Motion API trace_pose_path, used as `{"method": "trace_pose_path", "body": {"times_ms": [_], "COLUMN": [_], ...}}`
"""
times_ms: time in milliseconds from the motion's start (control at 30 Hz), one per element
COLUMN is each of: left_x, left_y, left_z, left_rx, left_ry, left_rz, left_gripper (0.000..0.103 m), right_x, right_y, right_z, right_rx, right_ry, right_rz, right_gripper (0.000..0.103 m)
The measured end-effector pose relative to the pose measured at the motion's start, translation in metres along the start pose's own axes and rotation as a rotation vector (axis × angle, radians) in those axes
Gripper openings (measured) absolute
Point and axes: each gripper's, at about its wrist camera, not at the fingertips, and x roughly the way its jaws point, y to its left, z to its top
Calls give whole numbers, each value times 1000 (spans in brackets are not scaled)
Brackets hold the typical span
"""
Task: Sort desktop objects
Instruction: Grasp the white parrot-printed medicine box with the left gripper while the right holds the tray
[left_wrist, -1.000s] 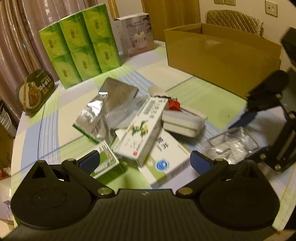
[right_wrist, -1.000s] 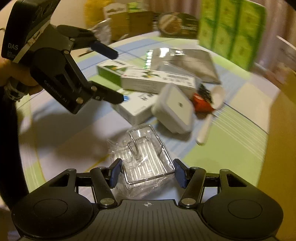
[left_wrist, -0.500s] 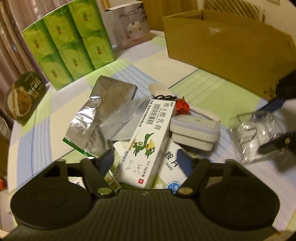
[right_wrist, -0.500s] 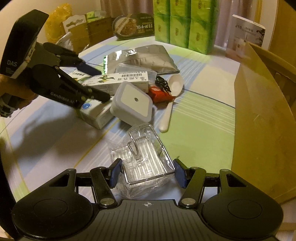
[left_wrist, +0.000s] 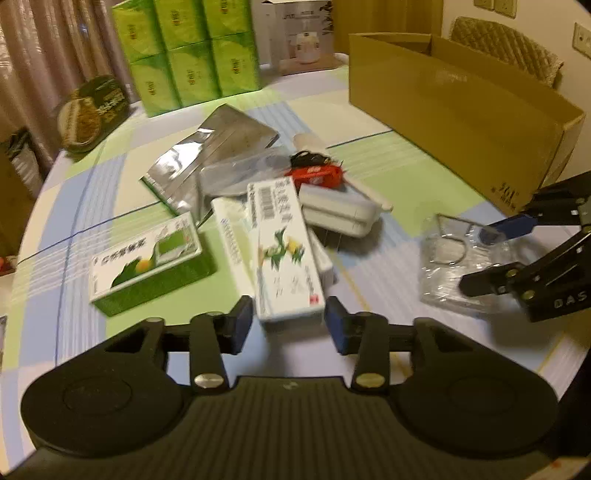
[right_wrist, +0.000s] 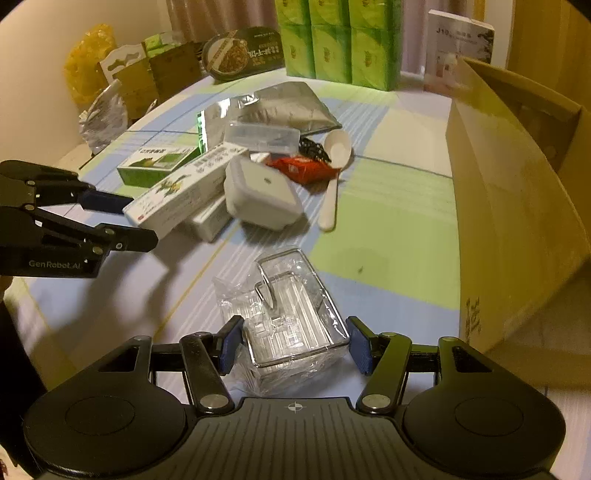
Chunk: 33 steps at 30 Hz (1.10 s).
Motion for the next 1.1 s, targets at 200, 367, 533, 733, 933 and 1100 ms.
{"method": "trace_pose_path", "body": {"times_ms": [200, 367, 533, 733, 933, 1100], "left_x": [1, 17, 32, 32, 30, 28], "left_y": [8, 7, 8, 9, 13, 17], "left_z": [12, 28, 27, 24, 25, 25], "left_rx": [-34, -39, -45, -61, -70, -87], "left_ry": [-60, -47, 0, -16, -11, -13], "left_rz": [19, -4, -4, -3, -18, -26], "left_gripper": [61, 51, 35, 34, 33, 34], "right_x": [2, 8, 14, 19, 22, 25], "right_y": [8, 3, -2, 4, 14, 8], "right_z": [0, 1, 5, 7, 4, 9], "right_rx": [-29, -1, 24, -40, -202, -189], "right_ry": [-27, -41, -39, -26, -13, -6], "right_rz": [-34, -55, -44, -48, -44, -27], "right_gripper": [57, 57, 57, 69, 72, 72]}}
